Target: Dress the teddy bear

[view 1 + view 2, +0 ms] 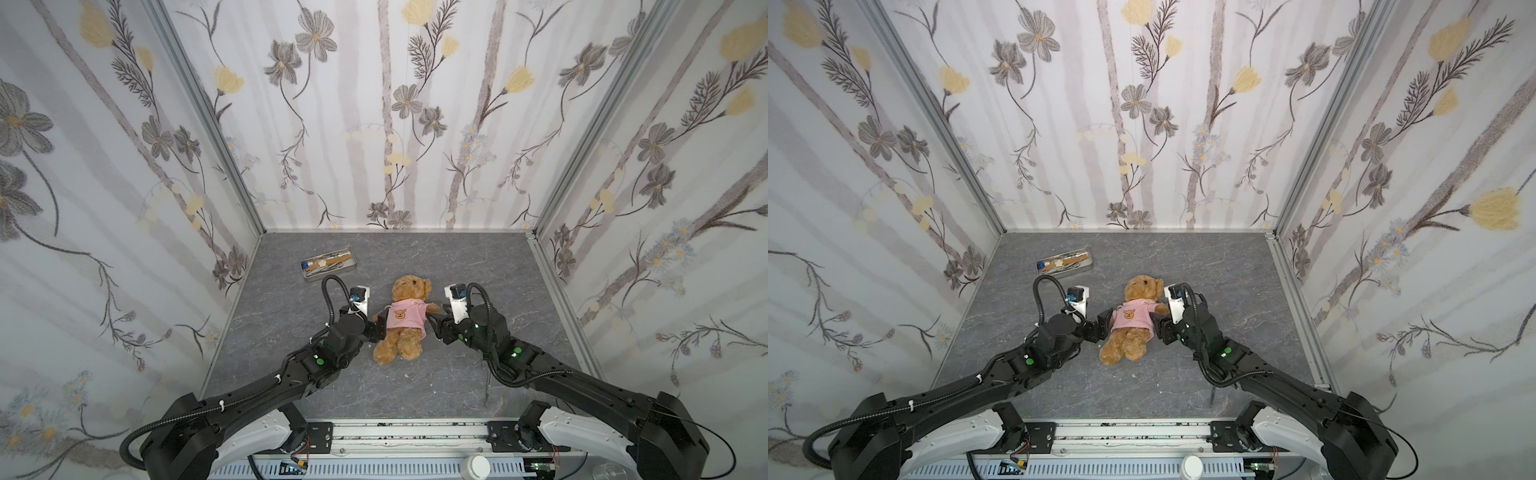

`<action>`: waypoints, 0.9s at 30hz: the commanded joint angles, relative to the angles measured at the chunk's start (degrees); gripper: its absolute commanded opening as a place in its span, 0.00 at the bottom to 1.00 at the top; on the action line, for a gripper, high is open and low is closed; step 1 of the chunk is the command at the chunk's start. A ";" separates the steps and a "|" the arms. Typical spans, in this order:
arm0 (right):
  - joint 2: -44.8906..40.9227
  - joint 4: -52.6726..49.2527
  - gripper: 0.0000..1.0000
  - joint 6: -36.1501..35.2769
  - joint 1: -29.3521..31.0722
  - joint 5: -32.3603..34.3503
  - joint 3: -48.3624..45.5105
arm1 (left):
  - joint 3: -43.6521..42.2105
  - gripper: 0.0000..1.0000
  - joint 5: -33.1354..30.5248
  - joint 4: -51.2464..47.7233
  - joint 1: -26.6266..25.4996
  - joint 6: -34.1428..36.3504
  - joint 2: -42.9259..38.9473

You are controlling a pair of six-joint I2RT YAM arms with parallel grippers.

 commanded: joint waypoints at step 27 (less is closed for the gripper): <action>9.30 51.83 1.00 -20.34 -34.24 12.71 -18.82 | -14.72 1.00 8.94 51.46 41.90 8.83 21.86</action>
